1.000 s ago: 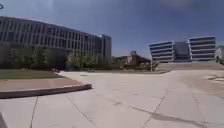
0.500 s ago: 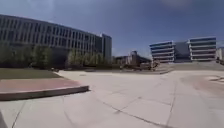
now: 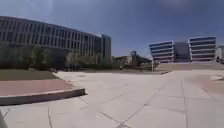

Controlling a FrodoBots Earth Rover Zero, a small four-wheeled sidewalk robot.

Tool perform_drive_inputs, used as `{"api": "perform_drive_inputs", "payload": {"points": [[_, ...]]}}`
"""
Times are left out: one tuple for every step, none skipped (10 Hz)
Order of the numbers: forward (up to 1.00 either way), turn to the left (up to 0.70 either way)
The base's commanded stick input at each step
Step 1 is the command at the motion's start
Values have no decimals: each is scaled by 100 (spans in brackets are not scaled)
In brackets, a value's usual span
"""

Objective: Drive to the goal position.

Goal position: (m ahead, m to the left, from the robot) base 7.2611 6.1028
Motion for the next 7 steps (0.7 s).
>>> {"api": "perform_drive_inputs", "payload": {"points": [[70, -1], [70, -1], [70, -1], [70, -1], [70, -1], [70, -1], [70, -1]]}}
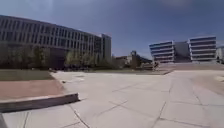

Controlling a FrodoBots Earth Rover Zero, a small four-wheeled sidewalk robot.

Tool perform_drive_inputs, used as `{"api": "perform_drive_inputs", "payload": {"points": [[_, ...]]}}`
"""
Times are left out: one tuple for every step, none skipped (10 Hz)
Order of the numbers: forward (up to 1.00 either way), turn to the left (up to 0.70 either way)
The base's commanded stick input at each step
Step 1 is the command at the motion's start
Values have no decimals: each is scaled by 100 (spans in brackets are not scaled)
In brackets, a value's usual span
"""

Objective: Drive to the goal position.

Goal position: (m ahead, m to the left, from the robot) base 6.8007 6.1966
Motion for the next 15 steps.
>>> {"api": "perform_drive_inputs", "payload": {"points": [[70, -1], [70, -1], [70, -1], [70, -1], [70, -1], [70, -1], [70, -1], [70, -1], [70, -1], [70, 0], [70, 16], [70, 34], [70, 34], [70, 34], [70, 24]]}}
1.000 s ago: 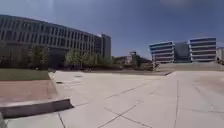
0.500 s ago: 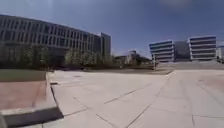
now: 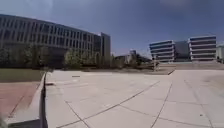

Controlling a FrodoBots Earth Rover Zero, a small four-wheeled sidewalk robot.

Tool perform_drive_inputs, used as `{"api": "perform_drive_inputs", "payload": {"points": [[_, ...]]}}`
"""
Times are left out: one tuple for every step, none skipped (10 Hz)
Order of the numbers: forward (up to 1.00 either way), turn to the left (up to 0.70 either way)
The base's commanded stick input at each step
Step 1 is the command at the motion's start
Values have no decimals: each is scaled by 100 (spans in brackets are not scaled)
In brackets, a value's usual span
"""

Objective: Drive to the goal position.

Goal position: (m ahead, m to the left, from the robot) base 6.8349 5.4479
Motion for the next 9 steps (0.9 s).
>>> {"api": "perform_drive_inputs", "payload": {"points": [[70, 8], [70, -1], [70, -1], [70, -1], [70, -1], [70, -1], [70, -1], [70, -1], [70, -1]]}}
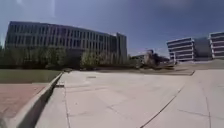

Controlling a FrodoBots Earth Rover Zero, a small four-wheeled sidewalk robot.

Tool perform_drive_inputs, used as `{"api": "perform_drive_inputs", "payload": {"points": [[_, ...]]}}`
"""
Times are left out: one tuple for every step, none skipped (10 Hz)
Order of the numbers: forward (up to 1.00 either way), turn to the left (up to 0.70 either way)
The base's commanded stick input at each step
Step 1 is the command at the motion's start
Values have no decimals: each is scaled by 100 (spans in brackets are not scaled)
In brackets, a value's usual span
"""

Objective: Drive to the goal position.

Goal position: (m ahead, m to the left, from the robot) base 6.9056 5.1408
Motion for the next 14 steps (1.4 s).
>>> {"api": "perform_drive_inputs", "payload": {"points": [[70, -1], [70, -1], [70, 30], [70, 32], [70, 33], [70, 34], [70, 34], [70, 34], [70, 34], [70, 34], [70, 34], [70, 34], [70, 34], [70, 34]]}}
